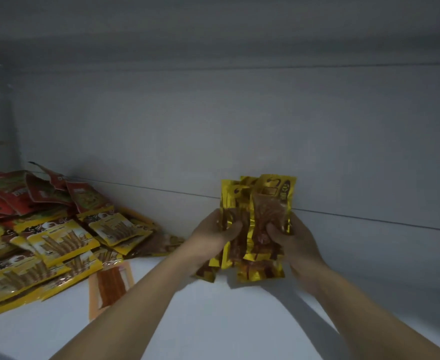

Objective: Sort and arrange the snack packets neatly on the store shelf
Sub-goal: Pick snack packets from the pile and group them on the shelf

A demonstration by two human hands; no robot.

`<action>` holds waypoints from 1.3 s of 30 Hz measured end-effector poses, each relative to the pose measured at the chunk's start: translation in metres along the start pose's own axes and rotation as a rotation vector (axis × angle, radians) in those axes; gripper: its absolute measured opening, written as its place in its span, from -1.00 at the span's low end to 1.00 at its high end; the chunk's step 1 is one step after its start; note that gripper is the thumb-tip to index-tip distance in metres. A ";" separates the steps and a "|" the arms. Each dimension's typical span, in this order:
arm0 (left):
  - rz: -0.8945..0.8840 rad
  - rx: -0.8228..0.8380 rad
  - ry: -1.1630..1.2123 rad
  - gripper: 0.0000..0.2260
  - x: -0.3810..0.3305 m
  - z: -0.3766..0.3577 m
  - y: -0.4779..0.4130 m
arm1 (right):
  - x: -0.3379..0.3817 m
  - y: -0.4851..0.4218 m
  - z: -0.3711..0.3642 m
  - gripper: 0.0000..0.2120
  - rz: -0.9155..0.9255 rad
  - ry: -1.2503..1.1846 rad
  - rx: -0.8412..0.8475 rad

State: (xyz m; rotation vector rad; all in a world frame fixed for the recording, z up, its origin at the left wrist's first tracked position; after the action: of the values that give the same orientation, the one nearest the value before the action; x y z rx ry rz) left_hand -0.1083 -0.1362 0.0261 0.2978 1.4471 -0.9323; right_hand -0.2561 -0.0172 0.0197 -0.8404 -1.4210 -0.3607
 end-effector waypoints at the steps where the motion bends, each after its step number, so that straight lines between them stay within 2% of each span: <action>1: -0.021 0.029 -0.019 -0.74 0.000 -0.008 -0.002 | -0.001 0.003 0.009 -0.75 0.009 0.084 -0.012; 4: -0.031 0.086 0.029 -0.58 0.010 -0.035 -0.006 | -0.014 0.016 0.030 -0.69 -0.016 0.241 0.023; 6: -0.029 0.051 0.084 -0.49 0.018 -0.051 -0.004 | -0.022 0.028 0.039 -0.66 -0.054 0.221 0.069; 10: -0.040 0.007 0.131 -0.36 0.032 -0.062 -0.001 | -0.029 0.038 0.048 -0.43 -0.047 0.213 0.110; 15: -0.032 0.008 0.144 -0.55 0.036 -0.044 0.003 | -0.035 0.031 0.039 -0.51 -0.014 0.233 0.085; 18: 0.029 0.090 0.210 -0.40 0.039 -0.043 0.005 | -0.038 0.028 0.040 -0.50 -0.028 0.229 0.061; 21: 0.069 0.167 0.268 -0.46 0.041 -0.041 0.005 | -0.043 0.026 0.044 -0.46 -0.062 0.178 0.026; 23: 0.091 0.150 0.317 -0.51 0.043 -0.040 0.006 | -0.045 0.025 0.046 -0.48 -0.097 0.159 0.012; 29: 0.070 0.064 0.311 -0.57 0.041 -0.041 0.008 | -0.050 0.020 0.059 -0.71 -0.194 -0.031 -0.052; 33: 0.060 0.021 0.276 -0.64 0.034 -0.037 0.012 | -0.050 0.018 0.059 -0.73 -0.201 -0.085 -0.042; 36: 0.092 0.075 0.329 -0.57 0.033 -0.038 0.014 | -0.051 0.021 0.057 -0.73 -0.203 -0.086 -0.030; 39: 0.151 0.146 0.492 -0.53 0.038 -0.041 0.013 | -0.050 0.022 0.058 -0.70 -0.207 -0.099 -0.043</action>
State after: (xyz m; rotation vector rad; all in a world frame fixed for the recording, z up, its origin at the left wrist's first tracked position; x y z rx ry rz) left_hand -0.1335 -0.1135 -0.0198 0.7760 1.7744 -0.8776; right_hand -0.2904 0.0253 -0.0386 -0.7555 -1.6027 -0.5143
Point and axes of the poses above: each hand's wrist, its own y-axis away from the middle knuckle, its own z-axis out of the back of the hand, x = y × z, the point moved 4 cm from there along -y, towards the middle knuckle, and after that the axes turned 3 degrees about -z, right-handed, at the moved point
